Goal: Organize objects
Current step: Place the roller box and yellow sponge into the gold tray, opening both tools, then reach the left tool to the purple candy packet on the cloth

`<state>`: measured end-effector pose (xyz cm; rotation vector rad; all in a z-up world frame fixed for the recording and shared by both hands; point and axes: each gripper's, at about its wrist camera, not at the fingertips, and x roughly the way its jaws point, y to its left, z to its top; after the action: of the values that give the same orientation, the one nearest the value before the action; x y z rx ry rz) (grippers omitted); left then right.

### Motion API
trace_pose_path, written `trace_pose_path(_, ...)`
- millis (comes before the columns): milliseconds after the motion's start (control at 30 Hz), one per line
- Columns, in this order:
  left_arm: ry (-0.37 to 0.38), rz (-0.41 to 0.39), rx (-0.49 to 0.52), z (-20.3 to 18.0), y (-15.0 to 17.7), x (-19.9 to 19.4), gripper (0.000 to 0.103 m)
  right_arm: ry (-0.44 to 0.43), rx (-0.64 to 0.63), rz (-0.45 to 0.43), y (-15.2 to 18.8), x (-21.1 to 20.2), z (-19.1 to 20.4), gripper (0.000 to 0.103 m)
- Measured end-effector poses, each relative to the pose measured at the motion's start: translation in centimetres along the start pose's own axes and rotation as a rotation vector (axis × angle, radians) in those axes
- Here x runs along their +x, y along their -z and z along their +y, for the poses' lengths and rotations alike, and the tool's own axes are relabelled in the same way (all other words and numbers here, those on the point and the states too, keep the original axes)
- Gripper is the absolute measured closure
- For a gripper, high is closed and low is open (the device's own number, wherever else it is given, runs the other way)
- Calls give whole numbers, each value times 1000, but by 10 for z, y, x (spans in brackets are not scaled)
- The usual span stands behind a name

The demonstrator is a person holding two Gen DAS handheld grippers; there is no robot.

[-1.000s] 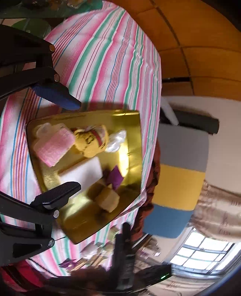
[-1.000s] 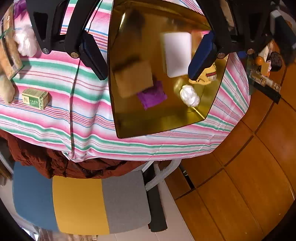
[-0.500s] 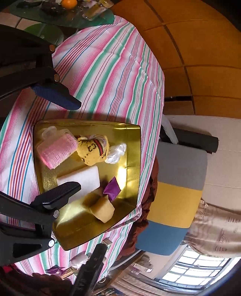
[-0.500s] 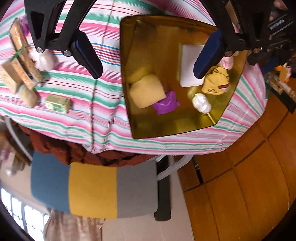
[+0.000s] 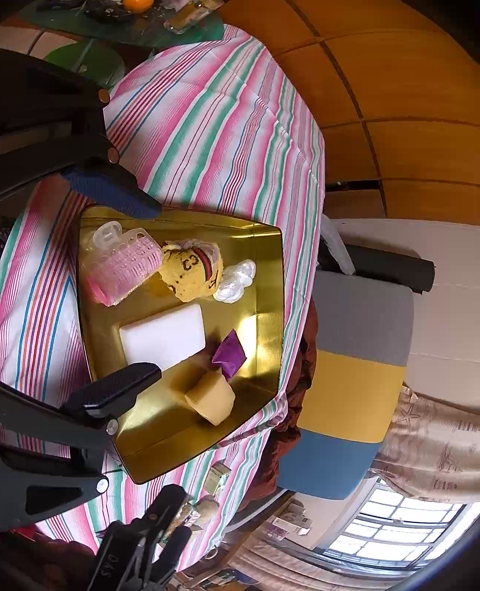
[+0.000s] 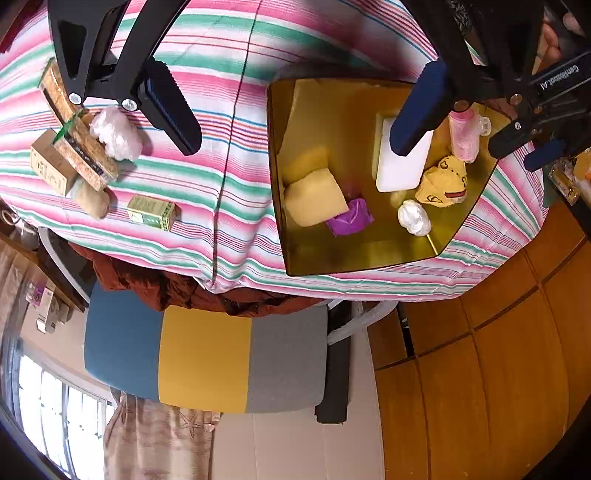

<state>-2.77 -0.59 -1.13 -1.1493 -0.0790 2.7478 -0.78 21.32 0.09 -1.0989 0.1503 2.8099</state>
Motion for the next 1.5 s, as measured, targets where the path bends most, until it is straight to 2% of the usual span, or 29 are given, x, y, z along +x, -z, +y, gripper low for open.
trace_pose_path(267,33,-1,8,-7,-1,0,22,3,-3,1,8,-4,-5,0)
trace_pose_path(467,96,5,48,-19,-2,-1,22,6,30,11,13,-5,-22,0)
trace_pose_path(900,209,28,144,-61,-6,1,22,134,181,35,26,-23,-116,0)
trace_pose_path(1167,345,26,278,-120,-8,-2,22,250,372,37,39,-56,-214,0)
trace_pose_path(1367,458,80,375,-175,-3,7,23,328,498,2,39,-70,-272,0)
trace_pose_path(1500,544,126,513,-224,12,15,23,358,546,-50,36,-71,-301,0)
